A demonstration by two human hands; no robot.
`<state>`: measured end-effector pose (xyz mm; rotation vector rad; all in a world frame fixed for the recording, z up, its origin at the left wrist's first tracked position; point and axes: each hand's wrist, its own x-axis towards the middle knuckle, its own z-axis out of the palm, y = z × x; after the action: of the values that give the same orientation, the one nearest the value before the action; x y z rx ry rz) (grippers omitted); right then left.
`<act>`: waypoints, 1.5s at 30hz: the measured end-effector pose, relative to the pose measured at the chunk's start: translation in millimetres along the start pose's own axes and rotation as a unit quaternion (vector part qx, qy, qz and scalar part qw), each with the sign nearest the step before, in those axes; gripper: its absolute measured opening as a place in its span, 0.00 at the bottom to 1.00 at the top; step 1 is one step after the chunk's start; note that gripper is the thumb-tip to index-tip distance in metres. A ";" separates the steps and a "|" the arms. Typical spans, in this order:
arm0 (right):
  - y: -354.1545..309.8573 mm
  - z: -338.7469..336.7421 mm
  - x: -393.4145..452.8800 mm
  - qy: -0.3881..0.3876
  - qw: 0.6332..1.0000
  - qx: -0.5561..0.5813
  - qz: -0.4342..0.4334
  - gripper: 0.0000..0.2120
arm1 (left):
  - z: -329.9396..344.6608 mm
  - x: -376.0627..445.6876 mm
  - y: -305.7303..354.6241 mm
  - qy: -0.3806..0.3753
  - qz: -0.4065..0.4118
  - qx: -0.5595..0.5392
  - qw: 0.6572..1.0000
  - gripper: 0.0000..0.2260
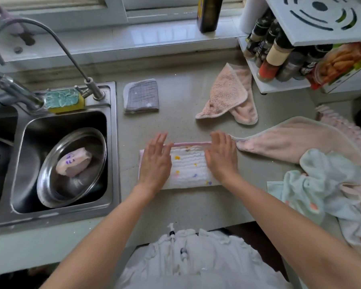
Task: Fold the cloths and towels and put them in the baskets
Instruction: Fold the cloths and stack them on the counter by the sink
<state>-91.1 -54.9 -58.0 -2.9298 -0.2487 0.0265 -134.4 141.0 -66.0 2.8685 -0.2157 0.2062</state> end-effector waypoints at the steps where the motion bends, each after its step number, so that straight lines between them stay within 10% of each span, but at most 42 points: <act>1: -4.7 5.7 -5.3 0.023 0.999 0.005 -0.039 0.22 | 6.5 -3.3 3.6 0.010 0.020 -0.011 1.000 0.19; 7: -22.6 40.0 -29.5 -0.132 0.981 0.029 -0.139 0.31 | 30.6 -21.2 11.9 -0.180 -0.024 -0.008 0.983 0.29; 17: 31.7 30.6 -23.0 -0.131 0.989 -0.065 0.002 0.33 | 22.1 -36.0 -22.8 -0.193 -0.128 0.039 0.972 0.35; 22: -13.3 27.1 -25.5 -0.072 0.995 0.011 -0.074 0.30 | 1.1 -24.7 -14.1 0.021 -0.351 -0.142 0.925 0.22; 27: -37.5 44.8 -27.9 -0.112 0.989 0.025 -0.092 0.33 | -2.6 -14.3 -24.5 -0.059 -0.437 -0.183 0.879 0.21; 45: -36.4 33.1 -22.1 -0.124 0.986 0.068 -0.085 0.31 | -24.0 15.5 -25.8 -0.019 -0.390 -0.386 0.836 0.12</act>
<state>-120.1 -16.9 -83.1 -2.7548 -0.5130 0.3687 -117.8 170.0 -46.9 1.9348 0.7038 -0.0925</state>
